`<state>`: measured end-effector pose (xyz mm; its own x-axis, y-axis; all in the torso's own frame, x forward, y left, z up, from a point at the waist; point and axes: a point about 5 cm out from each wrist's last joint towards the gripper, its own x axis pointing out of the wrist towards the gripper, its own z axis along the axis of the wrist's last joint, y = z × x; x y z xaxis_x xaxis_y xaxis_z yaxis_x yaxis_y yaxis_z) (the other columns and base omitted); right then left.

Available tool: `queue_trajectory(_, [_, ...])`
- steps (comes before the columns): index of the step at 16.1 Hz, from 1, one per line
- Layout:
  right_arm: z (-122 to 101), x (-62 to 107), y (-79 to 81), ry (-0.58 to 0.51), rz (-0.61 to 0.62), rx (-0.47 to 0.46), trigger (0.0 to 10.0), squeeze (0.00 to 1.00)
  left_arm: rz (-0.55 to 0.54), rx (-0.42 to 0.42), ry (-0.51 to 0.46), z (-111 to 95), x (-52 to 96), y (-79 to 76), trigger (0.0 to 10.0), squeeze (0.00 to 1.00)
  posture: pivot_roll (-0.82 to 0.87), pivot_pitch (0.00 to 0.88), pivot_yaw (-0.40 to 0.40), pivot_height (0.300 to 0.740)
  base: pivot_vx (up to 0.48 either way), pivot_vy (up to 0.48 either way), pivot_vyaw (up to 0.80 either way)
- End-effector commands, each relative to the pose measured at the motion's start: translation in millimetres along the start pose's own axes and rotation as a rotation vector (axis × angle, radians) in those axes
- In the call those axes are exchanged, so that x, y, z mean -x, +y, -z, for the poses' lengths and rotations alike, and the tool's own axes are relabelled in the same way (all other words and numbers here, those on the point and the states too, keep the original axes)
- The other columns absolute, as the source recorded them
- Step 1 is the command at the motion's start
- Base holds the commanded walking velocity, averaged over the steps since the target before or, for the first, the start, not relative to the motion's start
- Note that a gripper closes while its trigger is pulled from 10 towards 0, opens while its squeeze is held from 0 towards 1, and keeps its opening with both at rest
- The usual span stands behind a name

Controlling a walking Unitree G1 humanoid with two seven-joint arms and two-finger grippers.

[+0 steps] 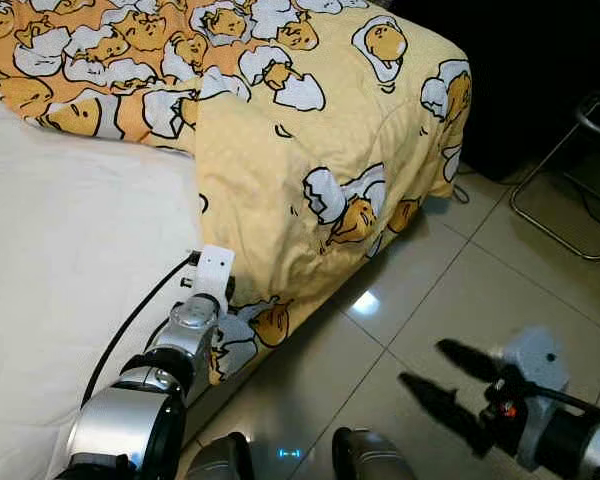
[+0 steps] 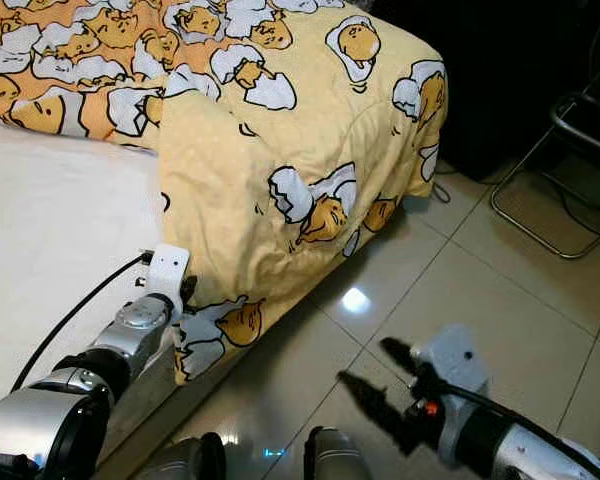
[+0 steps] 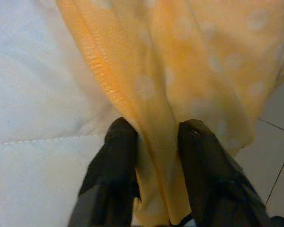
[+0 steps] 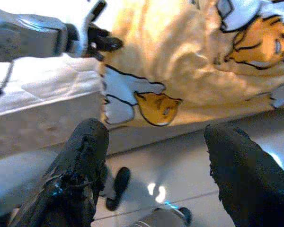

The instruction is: Clean up the room

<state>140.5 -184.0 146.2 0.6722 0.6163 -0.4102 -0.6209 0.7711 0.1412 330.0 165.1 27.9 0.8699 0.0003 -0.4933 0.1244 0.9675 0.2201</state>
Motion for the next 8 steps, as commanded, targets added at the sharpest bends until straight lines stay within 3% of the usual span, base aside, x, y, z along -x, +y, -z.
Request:
queue_trajectory(1, [0.8, 2.1, 2.5, 0.017, -0.051, -0.03, 10.0, 0.0, 0.012, 0.016, 0.017, 5.4, 0.9, -1.5, 0.0, 0.0, -0.33, 0.17, -0.009, 0.74, 0.0, 0.0, 0.0])
queue_trajectory(8, [4.8, -2.9, -1.1, 0.045, -0.075, -0.022, 10.0, 0.0, 0.044, 0.043, 0.016, 2.5, 0.1, -6.8, 0.0, 0.0, -0.32, 0.144, 0.005, 0.74, 0.0, 0.0, 0.0])
